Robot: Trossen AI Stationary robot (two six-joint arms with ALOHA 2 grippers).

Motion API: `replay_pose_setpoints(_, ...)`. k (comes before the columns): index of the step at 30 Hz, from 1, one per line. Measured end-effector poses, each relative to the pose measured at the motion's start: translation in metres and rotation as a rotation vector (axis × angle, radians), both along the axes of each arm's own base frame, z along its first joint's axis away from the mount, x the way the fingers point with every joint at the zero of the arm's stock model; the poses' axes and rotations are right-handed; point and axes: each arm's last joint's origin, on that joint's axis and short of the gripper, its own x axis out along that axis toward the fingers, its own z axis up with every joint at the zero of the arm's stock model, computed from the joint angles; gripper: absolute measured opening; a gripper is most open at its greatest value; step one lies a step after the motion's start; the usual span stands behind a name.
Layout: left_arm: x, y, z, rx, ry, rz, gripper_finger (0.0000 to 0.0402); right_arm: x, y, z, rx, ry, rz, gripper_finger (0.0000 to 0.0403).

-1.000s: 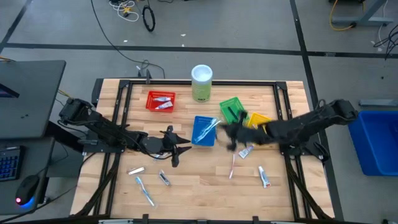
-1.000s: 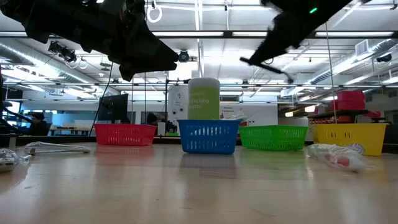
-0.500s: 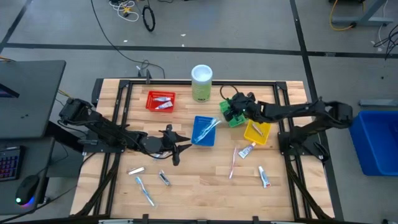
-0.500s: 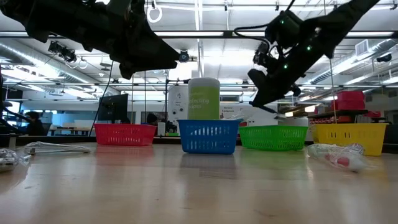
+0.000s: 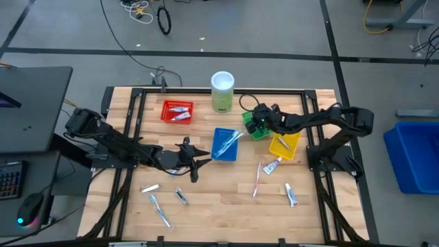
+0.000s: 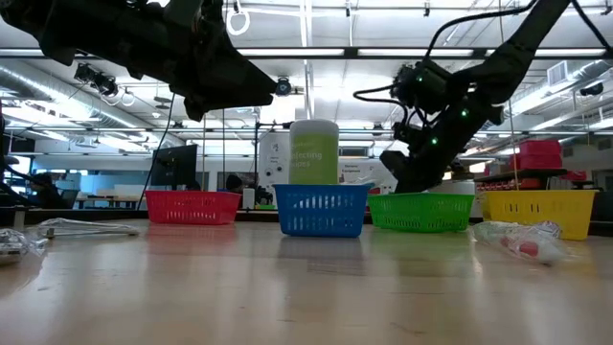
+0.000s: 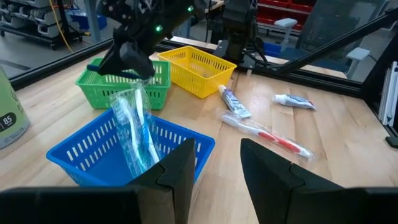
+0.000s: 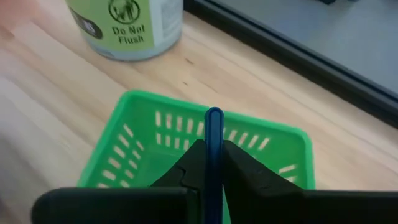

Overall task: Pick & Place Travel size toiletries
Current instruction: Put the blue razor into the green bin, then put the silver nail cutter into the yellow bin

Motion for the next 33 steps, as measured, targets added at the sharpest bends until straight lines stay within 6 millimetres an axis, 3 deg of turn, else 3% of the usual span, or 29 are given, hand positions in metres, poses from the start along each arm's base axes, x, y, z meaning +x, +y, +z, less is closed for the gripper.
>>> replay_pose_setpoints(17,0.0,0.0,0.0,0.0,0.0,0.0,0.0136,-0.001,-0.004,-0.002,-0.054,0.082,0.037,0.0158)
replay_pose_setpoints(28,-0.001,-0.001,-0.004,-0.076,0.031,-0.024,0.0136,-0.012,0.002,0.038,-0.128,-0.006,0.055,0.0206)
replay_pose_setpoints(33,-0.008,-0.002,-0.023,-0.214,0.211,-0.058,0.0136,-0.013,0.015,0.049,-0.122,-0.044,0.12,0.0216)
